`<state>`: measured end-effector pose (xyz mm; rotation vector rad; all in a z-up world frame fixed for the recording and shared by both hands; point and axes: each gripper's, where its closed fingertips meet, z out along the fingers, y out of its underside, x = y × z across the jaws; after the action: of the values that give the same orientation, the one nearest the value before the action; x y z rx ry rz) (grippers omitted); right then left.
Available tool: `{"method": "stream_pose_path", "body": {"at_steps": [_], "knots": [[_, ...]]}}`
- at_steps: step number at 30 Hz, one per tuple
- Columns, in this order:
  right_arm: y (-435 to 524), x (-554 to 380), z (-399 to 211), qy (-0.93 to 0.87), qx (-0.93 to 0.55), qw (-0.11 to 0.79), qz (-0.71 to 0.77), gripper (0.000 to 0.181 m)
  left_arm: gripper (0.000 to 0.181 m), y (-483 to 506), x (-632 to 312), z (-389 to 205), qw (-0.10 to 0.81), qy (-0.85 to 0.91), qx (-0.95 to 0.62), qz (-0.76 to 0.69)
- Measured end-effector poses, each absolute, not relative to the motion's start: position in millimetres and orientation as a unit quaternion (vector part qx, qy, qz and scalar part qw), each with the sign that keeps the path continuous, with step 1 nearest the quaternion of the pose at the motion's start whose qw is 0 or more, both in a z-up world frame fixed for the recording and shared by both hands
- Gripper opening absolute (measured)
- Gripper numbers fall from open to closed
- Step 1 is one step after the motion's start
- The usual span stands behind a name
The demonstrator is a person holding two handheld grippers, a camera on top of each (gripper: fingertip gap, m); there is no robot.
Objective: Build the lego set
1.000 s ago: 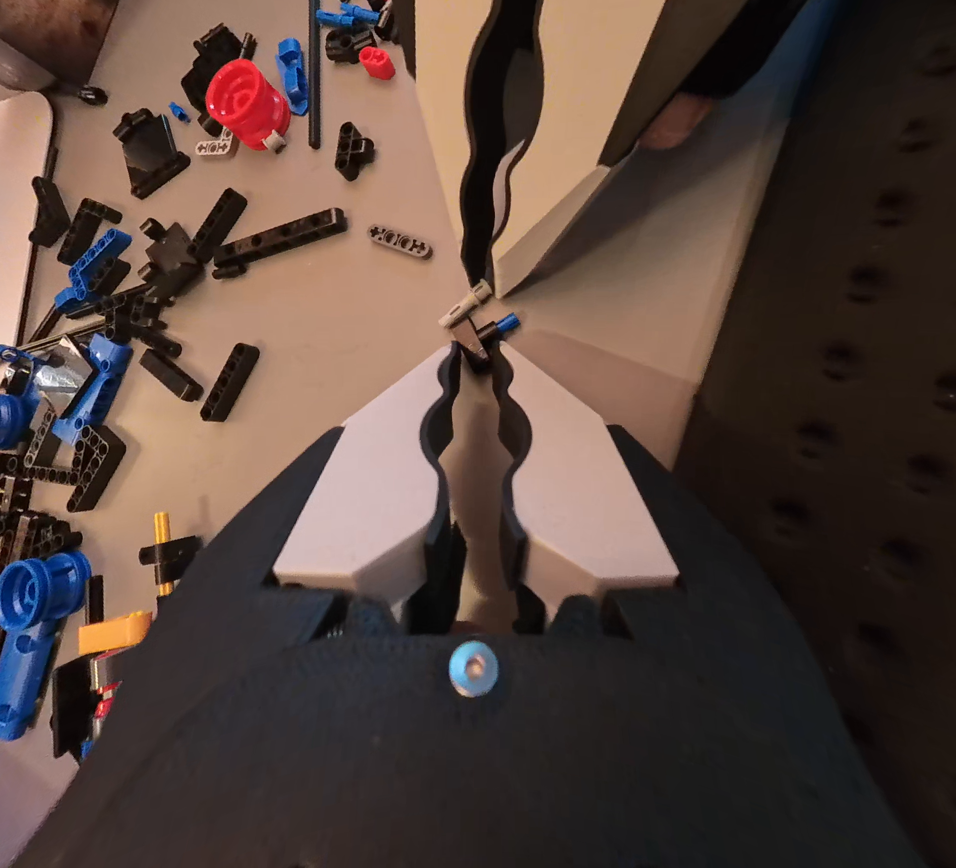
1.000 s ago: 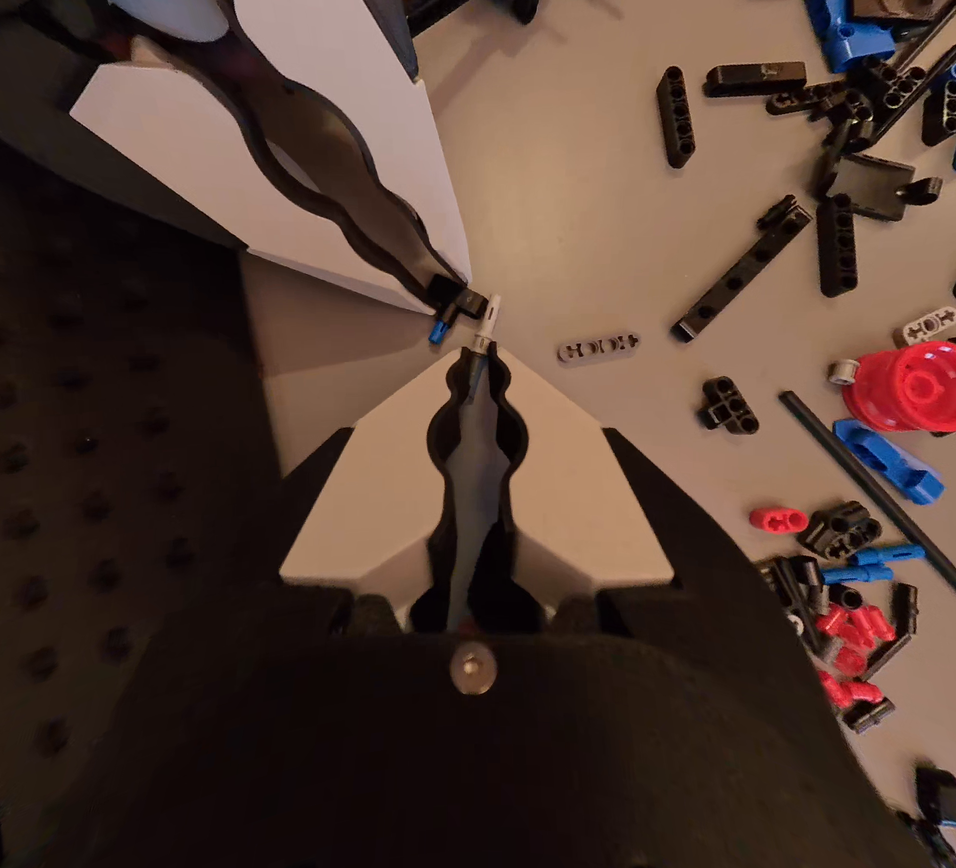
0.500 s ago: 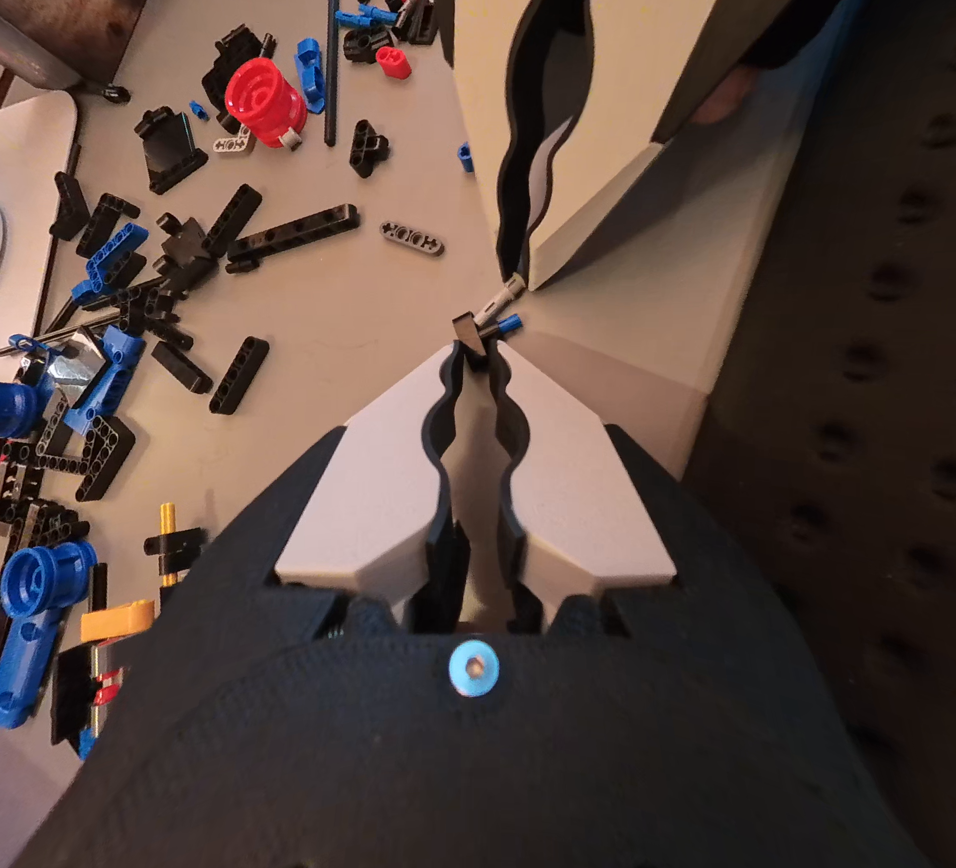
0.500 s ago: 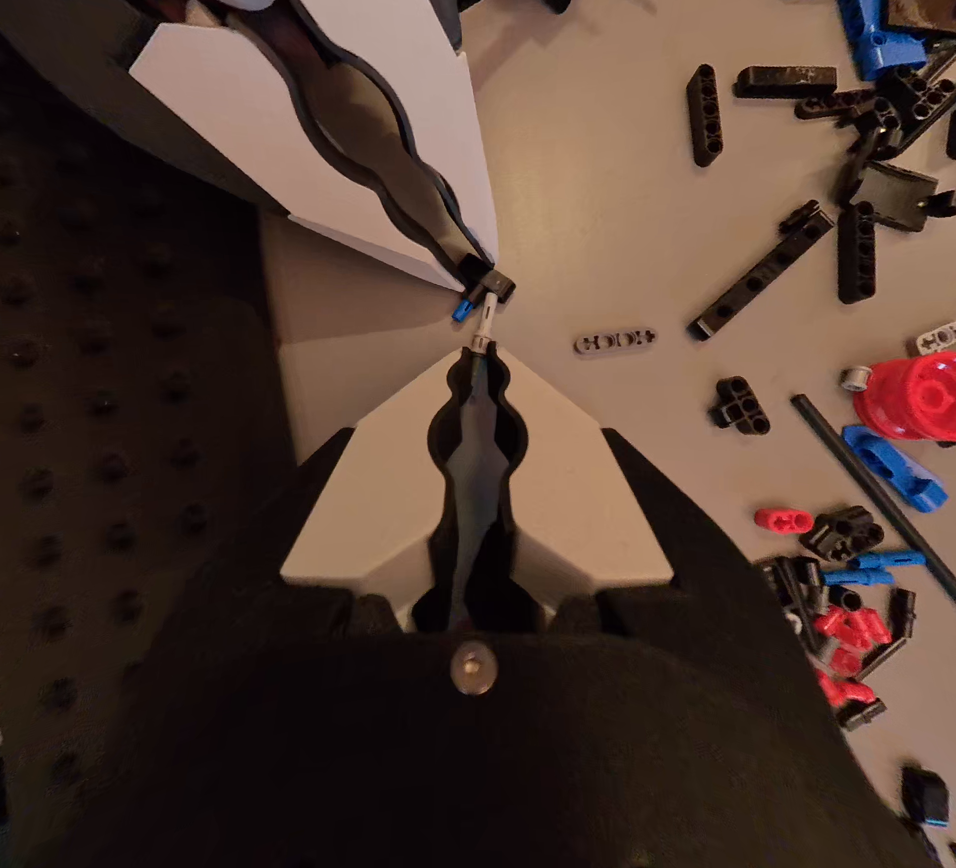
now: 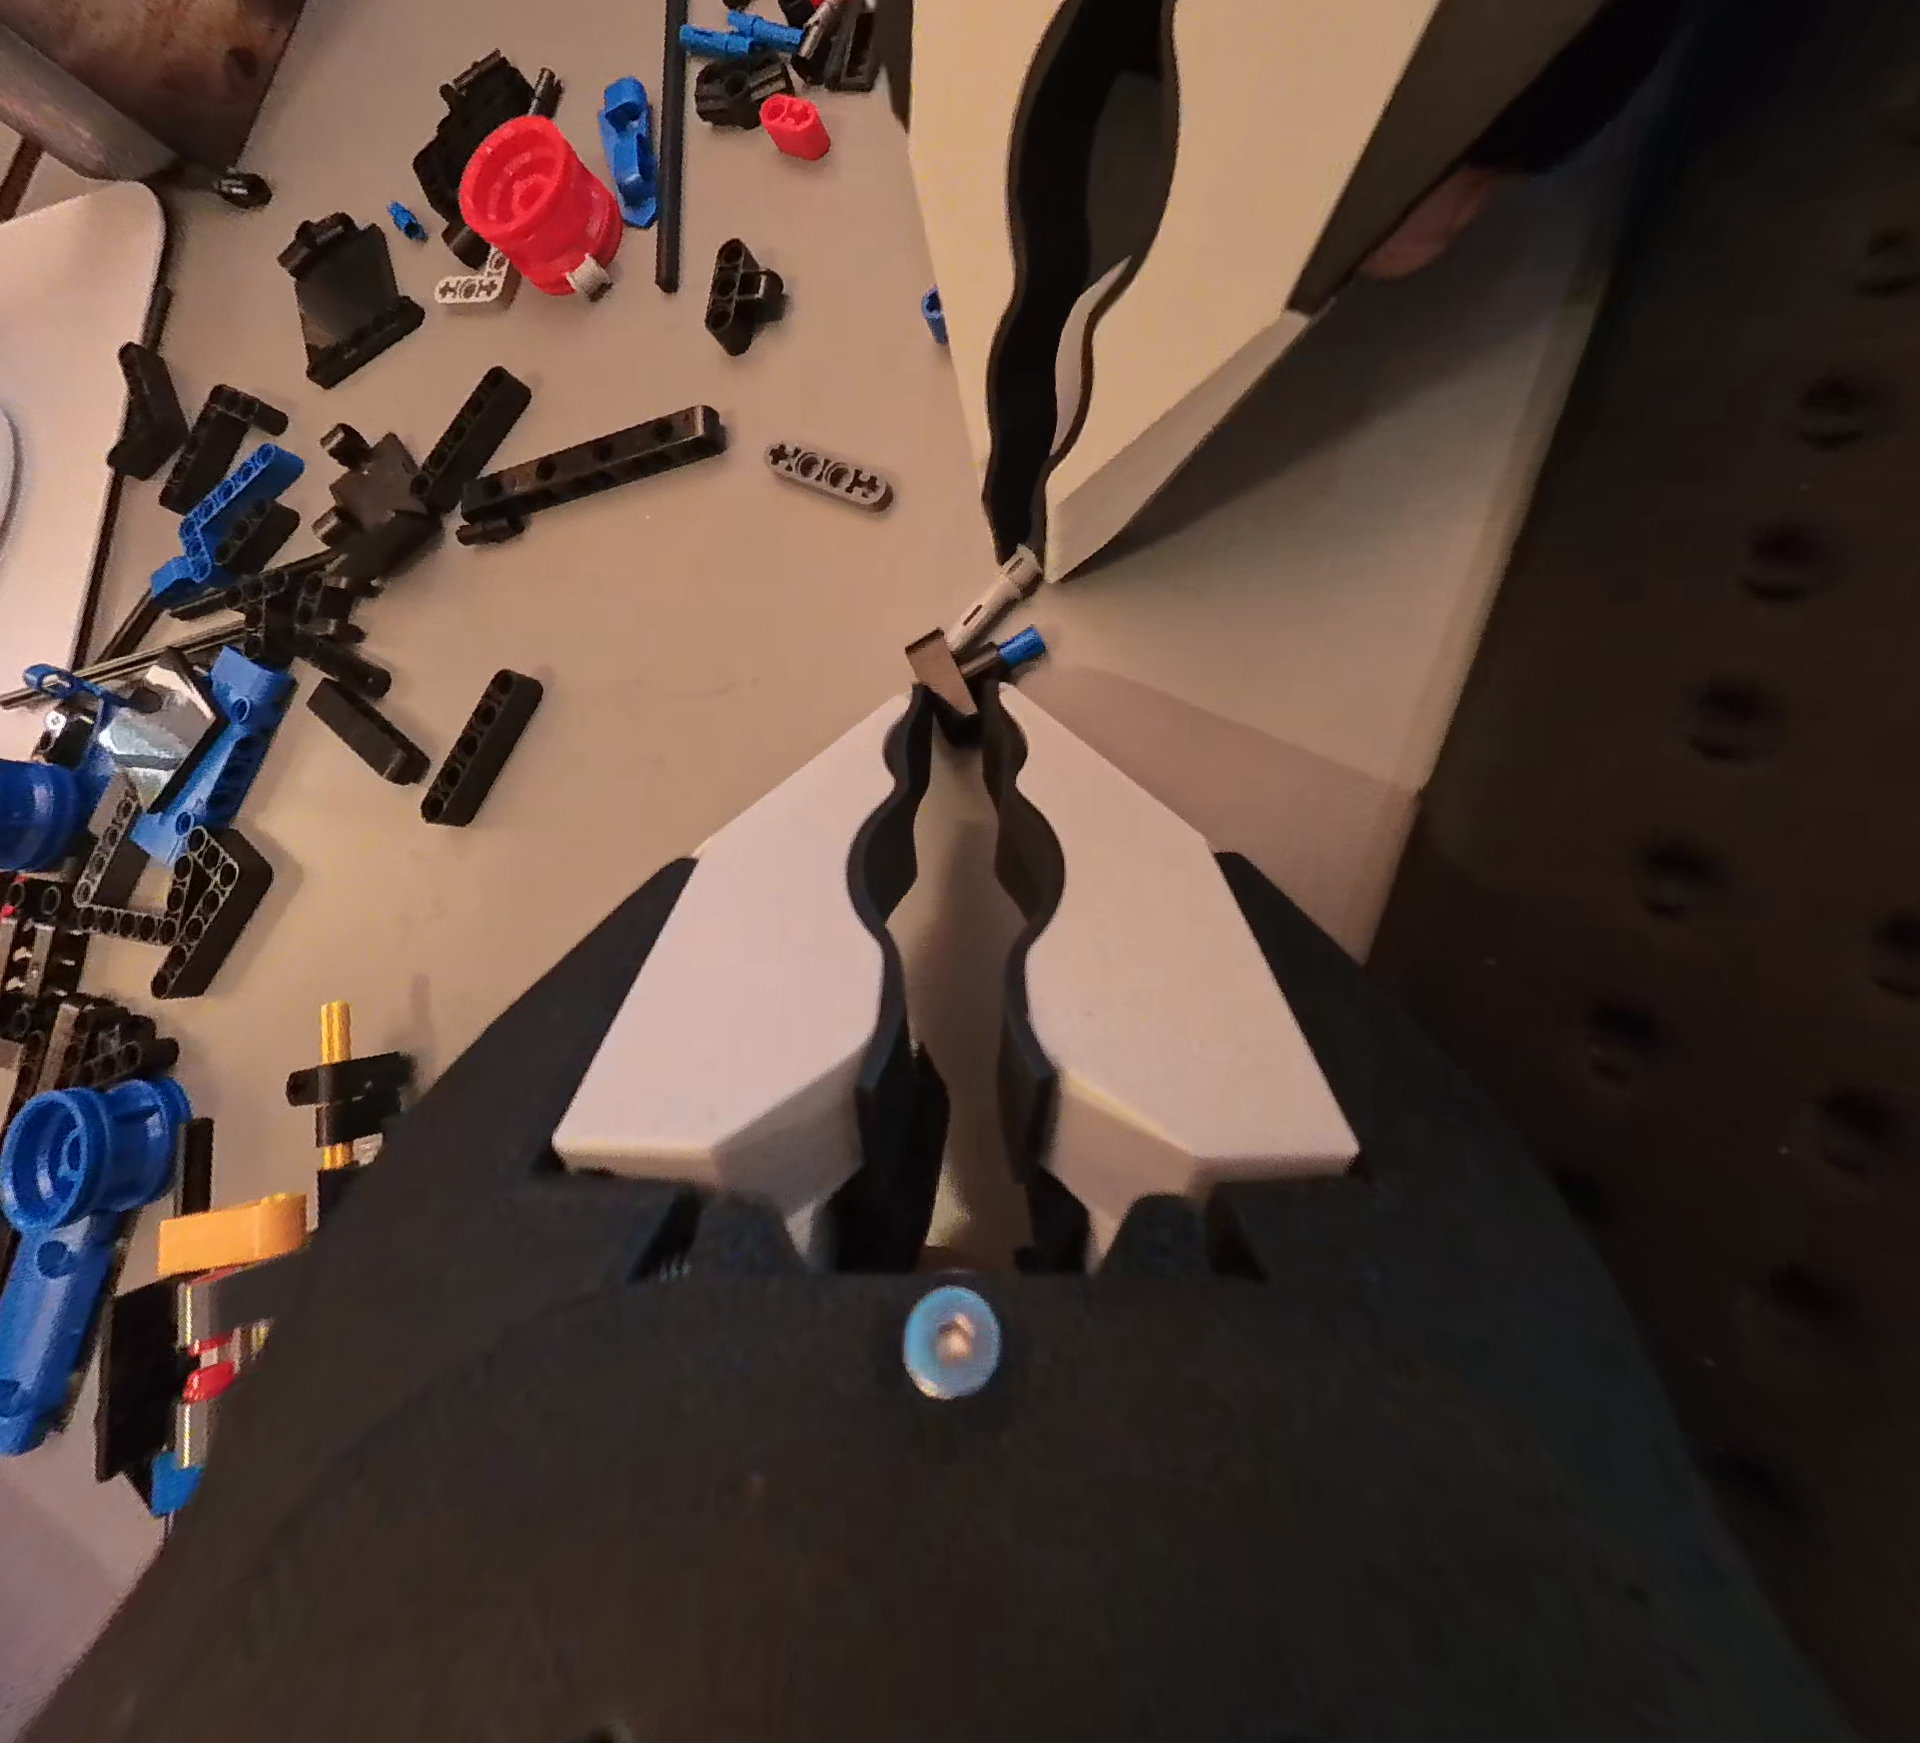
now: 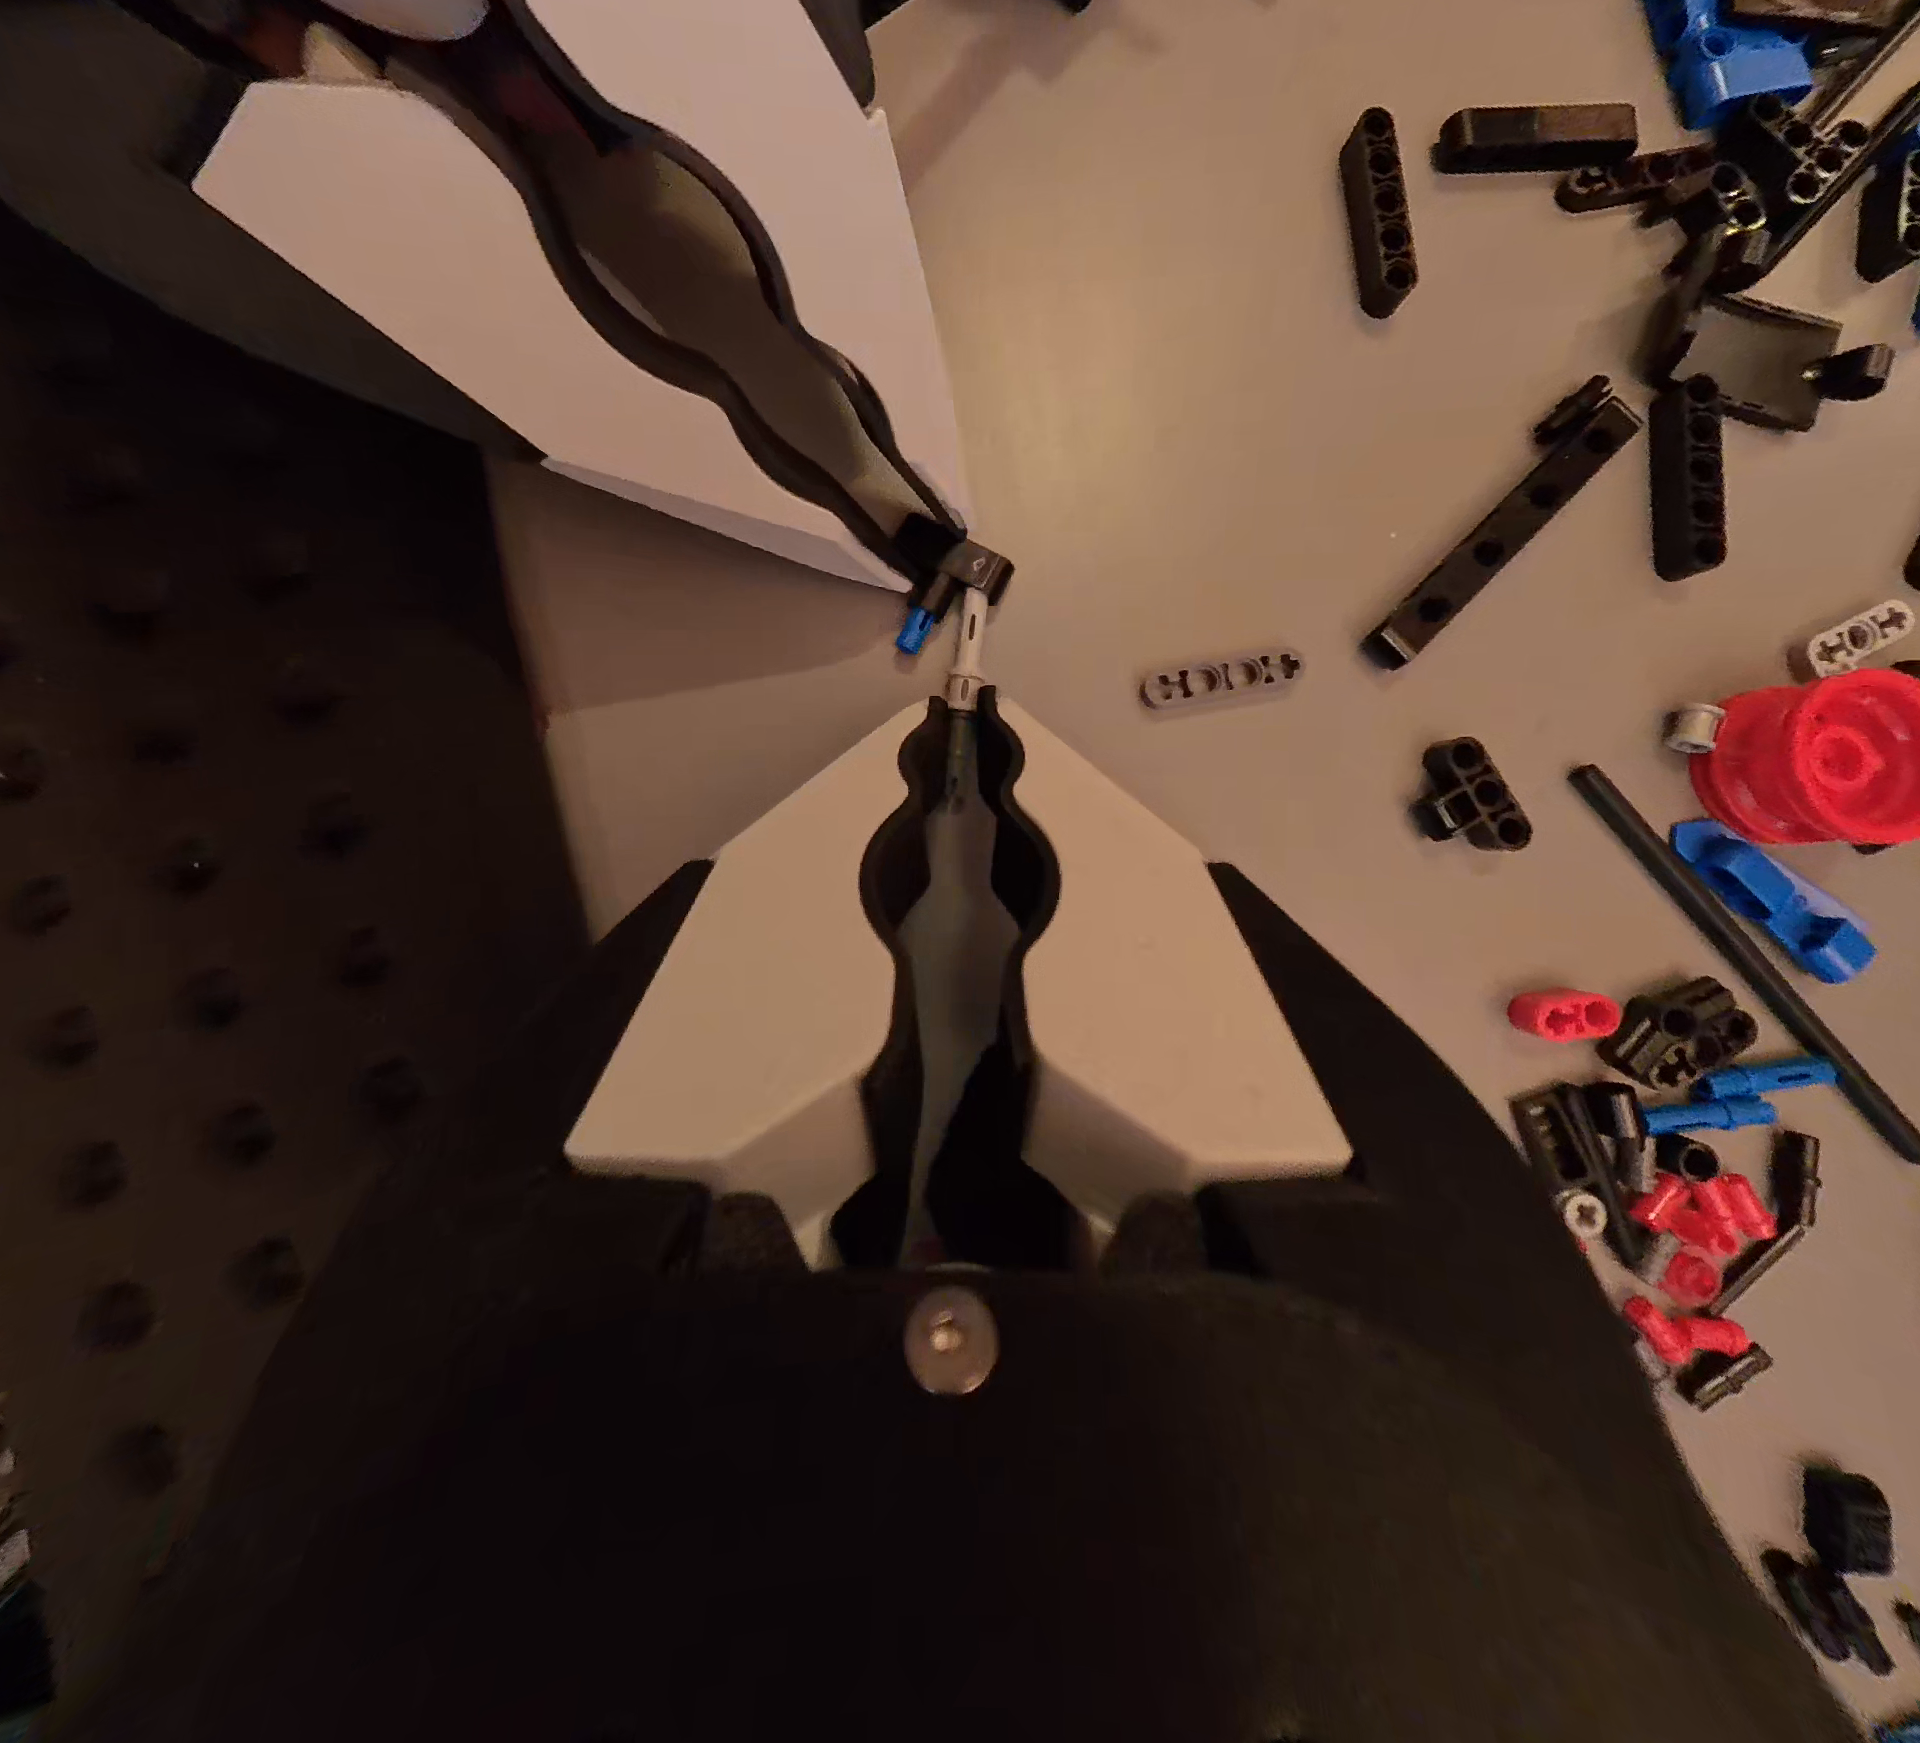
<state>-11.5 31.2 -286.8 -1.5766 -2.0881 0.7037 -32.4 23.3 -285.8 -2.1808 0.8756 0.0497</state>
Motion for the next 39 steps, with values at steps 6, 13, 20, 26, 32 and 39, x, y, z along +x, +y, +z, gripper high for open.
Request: {"method": "stream_pose_path", "body": {"at_steps": [6,13,20,26,32,39], "knots": [[29.4,-13.8,-286.7,-0.737,-0.586,0.235,0.243,0.002,0.007,23.3,-33.6,-285.6,0.385,0.336,-0.859,0.03],[30.0,-15.9,-286.6,-0.731,-0.587,0.242,0.249,0.002,0.007,19.8,-35.7,-285.7,0.387,0.335,-0.859,0.021],[30.3,-17.6,-286.5,-0.737,-0.58,0.247,0.243,0.002,0.007,19.8,-37.1,-285.7,0.389,0.327,-0.861,0.02],[29.1,-17.4,-286.5,-0.736,-0.576,0.246,0.257,0.002,0.007,20.3,-37.6,-285.8,0.393,0.324,-0.861,0.015],[27.6,-16.8,-286.5,-0.736,-0.572,0.239,0.271,0.002,0.007,20.9,-37.7,-285.9,0.396,0.323,-0.859,0.009],[26.6,-13.1,-286.7,-0.737,-0.571,0.226,0.282,0.003,0.007,21.0,-37.7,-285.8,0.399,0.327,-0.857,0.008]]}}
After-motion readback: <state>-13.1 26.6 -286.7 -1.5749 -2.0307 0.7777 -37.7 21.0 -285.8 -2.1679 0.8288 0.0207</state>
